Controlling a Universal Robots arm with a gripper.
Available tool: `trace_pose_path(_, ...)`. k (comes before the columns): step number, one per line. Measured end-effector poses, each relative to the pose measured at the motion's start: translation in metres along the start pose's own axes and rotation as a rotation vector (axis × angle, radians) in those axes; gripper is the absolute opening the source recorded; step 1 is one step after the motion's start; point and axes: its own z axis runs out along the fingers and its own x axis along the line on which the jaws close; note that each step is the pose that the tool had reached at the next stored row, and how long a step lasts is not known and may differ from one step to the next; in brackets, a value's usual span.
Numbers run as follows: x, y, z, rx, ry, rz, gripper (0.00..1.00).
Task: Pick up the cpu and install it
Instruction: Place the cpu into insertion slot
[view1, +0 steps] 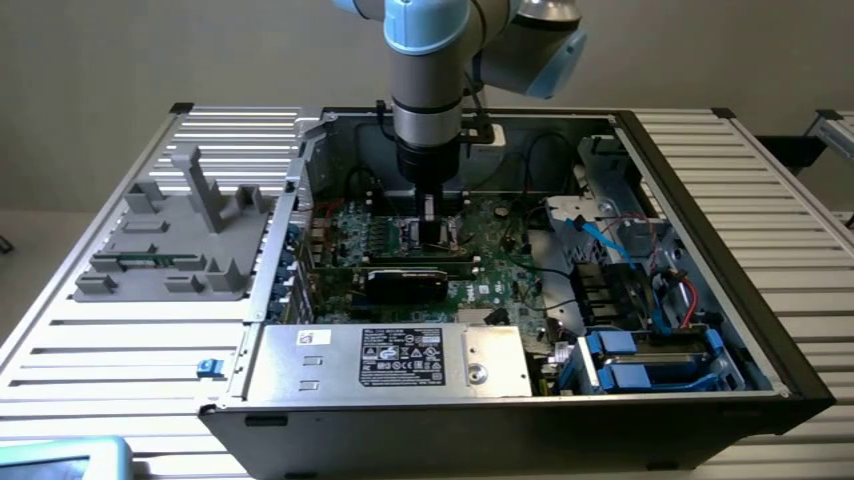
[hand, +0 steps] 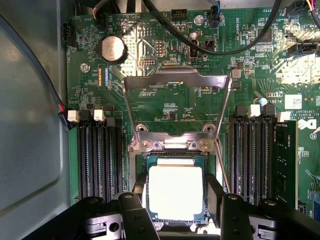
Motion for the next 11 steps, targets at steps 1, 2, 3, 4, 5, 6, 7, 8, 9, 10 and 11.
trace_pose_path(1,0.0000,0.0000,0.0000,0.0000,0.0000,0.000,0.55)
trace_pose_path(2,0.0000,0.0000,0.0000,0.0000,0.0000,0.000,0.55)
trace_pose_path(3,0.0000,0.0000,0.0000,0.0000,0.0000,0.000,0.55)
trace_pose_path(4,0.0000,0.0000,0.0000,0.0000,-0.0001,0.000,0.55)
trace_pose_path(5,0.0000,0.0000,0.0000,-0.0001,0.0000,0.000,0.55)
trace_pose_path(6,0.0000,0.0000,0.0000,0.0000,0.0000,0.000,0.55)
trace_pose_path(7,0.0000,0.0000,0.0000,0.0000,0.0000,0.000,0.55)
trace_pose_path(8,0.0000,0.0000,0.0000,0.0000,-0.0001,0.000,0.55)
trace_pose_path(9,0.0000,0.0000,0.0000,0.0000,-0.0001,0.000,0.55)
trace_pose_path(10,0.0000,0.0000,0.0000,0.0000,0.0000,0.000,0.55)
trace_pose_path(11,0.0000,0.0000,0.0000,0.0000,0.0000,0.000,0.55)
